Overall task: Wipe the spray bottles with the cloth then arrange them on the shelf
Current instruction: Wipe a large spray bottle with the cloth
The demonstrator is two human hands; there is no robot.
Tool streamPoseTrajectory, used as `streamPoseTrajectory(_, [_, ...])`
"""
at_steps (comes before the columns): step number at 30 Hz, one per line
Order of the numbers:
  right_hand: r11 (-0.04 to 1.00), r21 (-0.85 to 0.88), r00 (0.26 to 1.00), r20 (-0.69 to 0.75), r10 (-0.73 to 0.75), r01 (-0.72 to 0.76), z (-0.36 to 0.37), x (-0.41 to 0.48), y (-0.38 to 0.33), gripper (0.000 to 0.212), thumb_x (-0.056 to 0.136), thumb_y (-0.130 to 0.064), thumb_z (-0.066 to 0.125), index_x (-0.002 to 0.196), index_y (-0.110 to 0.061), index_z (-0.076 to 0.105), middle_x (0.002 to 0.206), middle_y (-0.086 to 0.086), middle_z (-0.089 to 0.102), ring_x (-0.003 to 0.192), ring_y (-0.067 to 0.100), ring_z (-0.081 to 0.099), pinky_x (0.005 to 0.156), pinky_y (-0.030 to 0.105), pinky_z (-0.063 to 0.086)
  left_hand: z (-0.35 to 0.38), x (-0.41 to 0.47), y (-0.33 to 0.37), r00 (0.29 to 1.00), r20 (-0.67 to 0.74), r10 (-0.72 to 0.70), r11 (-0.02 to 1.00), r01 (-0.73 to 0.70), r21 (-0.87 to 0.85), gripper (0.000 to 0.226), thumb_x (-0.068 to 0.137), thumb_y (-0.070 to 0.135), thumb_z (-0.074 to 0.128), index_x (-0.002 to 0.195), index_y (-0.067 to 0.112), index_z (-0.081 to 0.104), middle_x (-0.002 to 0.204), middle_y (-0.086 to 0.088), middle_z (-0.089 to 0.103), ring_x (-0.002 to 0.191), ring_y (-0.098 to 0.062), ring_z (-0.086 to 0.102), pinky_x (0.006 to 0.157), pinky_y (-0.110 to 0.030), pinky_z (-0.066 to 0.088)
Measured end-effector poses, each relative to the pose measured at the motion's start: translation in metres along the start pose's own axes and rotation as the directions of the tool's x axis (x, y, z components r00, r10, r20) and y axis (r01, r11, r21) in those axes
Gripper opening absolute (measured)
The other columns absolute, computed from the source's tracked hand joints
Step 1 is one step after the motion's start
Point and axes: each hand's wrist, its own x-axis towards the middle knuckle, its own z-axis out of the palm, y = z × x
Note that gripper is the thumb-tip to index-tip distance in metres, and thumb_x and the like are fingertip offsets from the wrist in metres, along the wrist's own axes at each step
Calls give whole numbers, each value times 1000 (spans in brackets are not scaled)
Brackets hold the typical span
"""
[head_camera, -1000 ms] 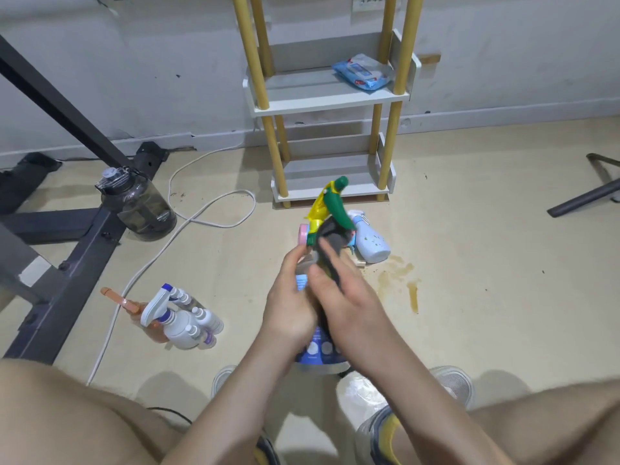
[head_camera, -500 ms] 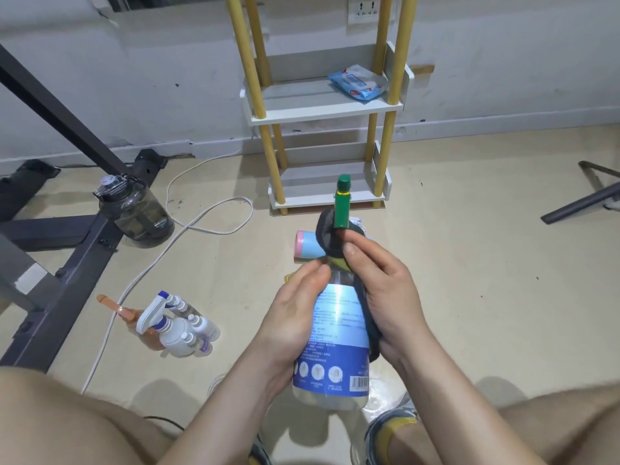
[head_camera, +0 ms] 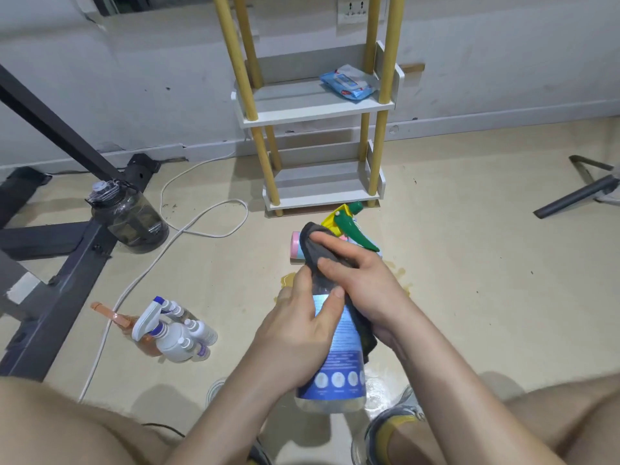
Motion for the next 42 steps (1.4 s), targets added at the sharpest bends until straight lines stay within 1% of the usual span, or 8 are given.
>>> streamPoseTrajectory(5, [853,505,983,-181,-40,128,-5,7,-5,33,93,5,56,115,-17,68,103,1,75,82,17,72,74,31,61,-2,-1,0,990,53,-131,679,128,-723,75,58,41,81,124,37,46,114,-6,65,88,-19,72,72,-34,58])
streamPoseTrajectory(10, [951,232,961,-234,-148,203,1,9,-4,37,96,-2,56,116,-31,66,128,-5,65,123,19,60,108,43,46,-2,-3,0,943,325,-65,509,312,-802,63,62,36,79,116,8,62,94,-14,74,77,-26,71,65,-34,57])
streamPoseTrajectory(13, [982,-36,962,-197,-187,183,8,7,0,40,101,-14,50,125,-47,49,126,-7,62,114,17,62,101,39,50,4,-1,6,985,-72,-154,962,133,-240,81,49,60,64,121,28,45,85,5,69,74,-20,67,65,-30,51])
streamPoseTrajectory(17, [955,215,952,-273,-141,204,16,-1,5,38,100,-8,53,126,-34,41,93,-3,70,79,16,68,73,33,57,14,-5,-6,896,-376,238,831,13,556,93,60,63,50,140,16,42,81,3,57,64,-24,62,53,-28,40])
streamPoseTrajectory(24, [867,451,956,-280,-87,211,-4,2,-8,35,96,-5,58,122,-28,55,105,12,70,81,25,69,79,45,57,-6,1,-6,971,238,8,701,165,-694,68,62,40,81,124,23,56,107,-6,74,94,-25,72,79,-36,57])
streamPoseTrajectory(31, [993,-16,963,-241,-118,118,-1,-12,13,42,105,-15,40,143,-29,49,140,-10,58,128,9,54,111,41,42,-11,2,-1,944,-330,-20,980,83,178,74,65,59,73,125,52,30,87,15,64,81,-14,59,71,-28,39])
streamPoseTrajectory(37, [856,460,930,-363,-62,237,-33,-11,-29,37,104,-8,41,138,-11,54,100,-6,76,87,7,72,79,24,59,-25,8,-19,889,-436,143,900,67,432,88,64,53,75,140,44,31,110,6,59,101,-26,58,77,-37,47])
streamPoseTrajectory(42, [925,-363,970,-162,-182,113,-27,23,-40,51,105,-33,38,155,-25,28,156,0,37,142,14,36,117,28,24,-19,5,-25,860,-340,380,695,-23,719,95,50,44,84,136,28,48,92,-3,61,75,-30,59,64,-38,47])
